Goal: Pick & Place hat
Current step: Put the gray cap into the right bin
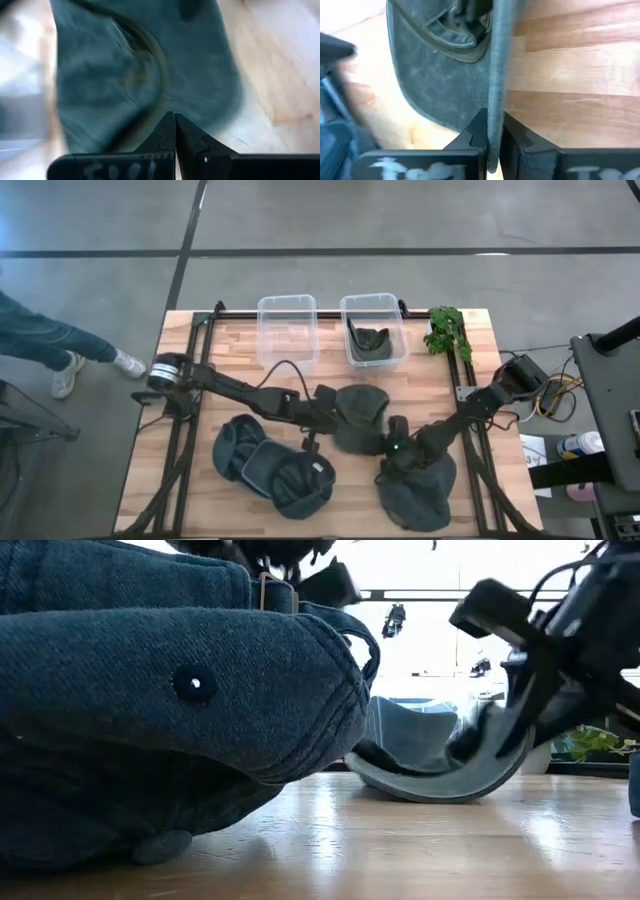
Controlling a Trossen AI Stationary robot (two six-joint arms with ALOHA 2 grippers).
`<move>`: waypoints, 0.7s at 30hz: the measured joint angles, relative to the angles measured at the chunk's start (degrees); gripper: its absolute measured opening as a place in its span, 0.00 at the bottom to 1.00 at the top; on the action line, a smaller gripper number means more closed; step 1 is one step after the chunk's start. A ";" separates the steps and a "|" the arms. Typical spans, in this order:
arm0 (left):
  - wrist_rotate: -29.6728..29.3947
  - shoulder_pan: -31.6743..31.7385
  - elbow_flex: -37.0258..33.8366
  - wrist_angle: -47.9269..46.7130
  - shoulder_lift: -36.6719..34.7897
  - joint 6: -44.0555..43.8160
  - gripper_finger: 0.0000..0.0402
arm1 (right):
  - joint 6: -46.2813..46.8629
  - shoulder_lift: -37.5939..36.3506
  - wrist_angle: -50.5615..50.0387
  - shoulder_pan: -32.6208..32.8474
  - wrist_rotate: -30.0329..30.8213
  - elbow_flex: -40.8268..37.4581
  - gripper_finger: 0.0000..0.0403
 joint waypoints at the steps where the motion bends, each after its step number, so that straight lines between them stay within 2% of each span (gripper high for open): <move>1: -0.14 0.00 0.07 -0.62 -1.32 -0.06 0.00 | -0.90 -0.79 -0.10 -0.02 -0.24 0.01 0.04; 5: -0.16 0.00 0.10 -3.69 -7.67 -2.36 0.00 | -5.11 -5.71 -1.15 -0.02 -2.76 -0.08 0.03; 12: -1.40 0.40 -0.13 -6.43 -21.75 -10.42 0.00 | -17.14 -22.34 -5.08 -0.35 -2.21 1.18 0.03; 18: -7.26 0.40 -0.36 -6.86 -31.30 -18.93 0.00 | -23.34 -33.22 -21.95 -2.82 7.52 8.23 0.03; 21: -8.96 0.40 -0.45 -7.53 -34.16 -21.89 0.00 | -24.96 -36.09 -34.32 -8.08 7.85 11.53 0.03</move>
